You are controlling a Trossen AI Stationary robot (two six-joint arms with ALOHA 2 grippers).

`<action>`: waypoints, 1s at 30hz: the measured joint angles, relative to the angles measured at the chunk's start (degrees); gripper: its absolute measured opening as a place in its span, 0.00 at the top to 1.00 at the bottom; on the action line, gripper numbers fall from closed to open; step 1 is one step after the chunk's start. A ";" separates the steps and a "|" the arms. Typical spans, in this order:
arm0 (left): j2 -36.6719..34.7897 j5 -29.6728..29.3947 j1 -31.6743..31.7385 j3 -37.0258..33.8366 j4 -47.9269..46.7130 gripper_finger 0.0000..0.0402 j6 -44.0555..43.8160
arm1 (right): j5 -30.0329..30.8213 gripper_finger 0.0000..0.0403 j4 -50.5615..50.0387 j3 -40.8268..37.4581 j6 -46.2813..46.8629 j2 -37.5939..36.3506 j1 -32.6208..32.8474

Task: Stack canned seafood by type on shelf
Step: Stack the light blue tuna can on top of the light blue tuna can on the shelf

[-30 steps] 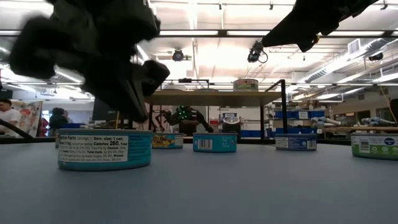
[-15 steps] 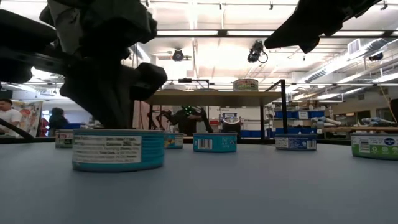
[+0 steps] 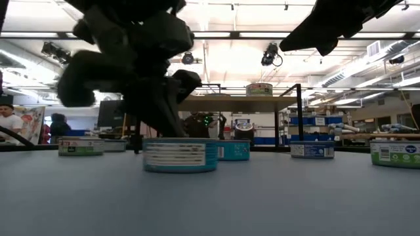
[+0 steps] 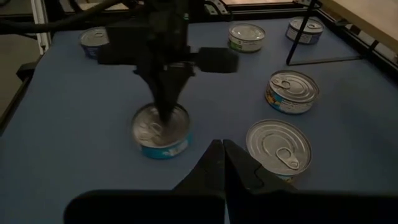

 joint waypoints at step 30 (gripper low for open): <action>-3.89 -17.87 -11.63 1.09 -6.90 0.72 9.26 | -0.33 1.00 -1.02 0.02 -0.31 -0.02 0.00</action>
